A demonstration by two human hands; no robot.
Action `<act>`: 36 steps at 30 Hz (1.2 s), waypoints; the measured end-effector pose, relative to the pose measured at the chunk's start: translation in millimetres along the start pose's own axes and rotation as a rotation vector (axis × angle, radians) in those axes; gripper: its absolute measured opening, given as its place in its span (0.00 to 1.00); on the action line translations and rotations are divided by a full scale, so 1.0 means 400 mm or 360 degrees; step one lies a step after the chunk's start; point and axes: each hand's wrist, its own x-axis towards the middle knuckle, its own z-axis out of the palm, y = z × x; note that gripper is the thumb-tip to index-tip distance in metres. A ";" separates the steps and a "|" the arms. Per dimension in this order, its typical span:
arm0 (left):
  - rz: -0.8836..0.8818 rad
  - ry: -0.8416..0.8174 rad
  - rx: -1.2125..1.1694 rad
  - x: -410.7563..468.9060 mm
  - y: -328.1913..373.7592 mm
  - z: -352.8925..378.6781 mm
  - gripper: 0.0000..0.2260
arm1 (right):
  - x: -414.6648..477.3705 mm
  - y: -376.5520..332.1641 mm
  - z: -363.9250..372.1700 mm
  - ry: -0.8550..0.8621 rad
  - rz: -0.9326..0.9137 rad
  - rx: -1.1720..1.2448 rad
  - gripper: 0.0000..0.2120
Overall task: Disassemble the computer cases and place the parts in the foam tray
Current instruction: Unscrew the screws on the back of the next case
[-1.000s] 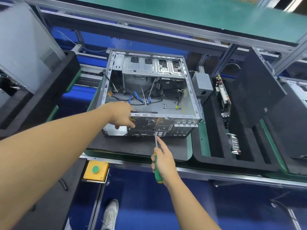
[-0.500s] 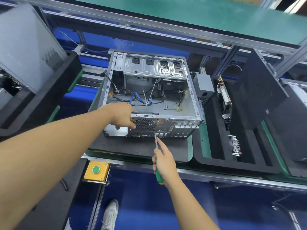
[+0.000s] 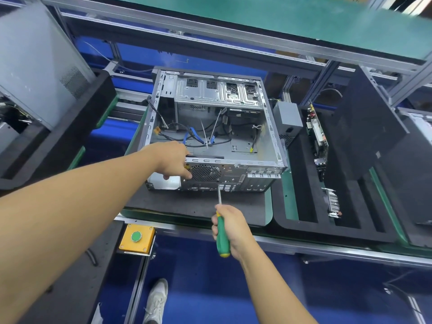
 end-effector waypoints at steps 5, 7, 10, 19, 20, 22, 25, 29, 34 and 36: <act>0.0003 0.0015 0.0020 0.004 -0.002 0.002 0.18 | 0.006 -0.014 -0.023 -0.0275 0.0164 0.0247 0.14; 0.0003 0.0024 0.0028 0.005 -0.004 0.002 0.18 | 0.005 -0.004 -0.031 -0.0222 -0.0010 0.0024 0.13; 0.0009 0.0028 0.0038 0.007 -0.007 0.004 0.18 | 0.008 0.021 -0.034 -0.0020 -0.0282 -0.0400 0.13; 0.0007 0.0032 0.0026 0.013 -0.011 0.005 0.18 | -0.009 -0.005 -0.006 -0.0161 0.0024 0.0196 0.09; 0.0006 0.0031 0.0024 0.013 -0.010 0.004 0.18 | -0.009 -0.015 -0.015 -0.0232 0.0167 0.0318 0.11; 0.0005 0.0028 0.0033 0.011 -0.010 0.003 0.18 | -0.009 -0.030 -0.034 -0.0374 0.0335 0.0429 0.16; -0.0001 0.0026 0.0032 0.008 -0.006 0.002 0.18 | -0.006 -0.027 -0.048 -0.0498 0.0287 0.0388 0.16; -0.0003 -0.0006 0.0003 0.005 -0.004 -0.001 0.17 | -0.005 0.000 -0.035 -0.0428 0.0086 0.0196 0.10; 0.0011 -0.0012 -0.0003 0.007 -0.001 -0.003 0.18 | -0.007 0.037 -0.009 0.0101 -0.0174 -0.0629 0.08; 0.0005 -0.0027 -0.0027 0.008 -0.003 -0.001 0.18 | -0.007 0.035 -0.012 0.0130 -0.0155 -0.0635 0.10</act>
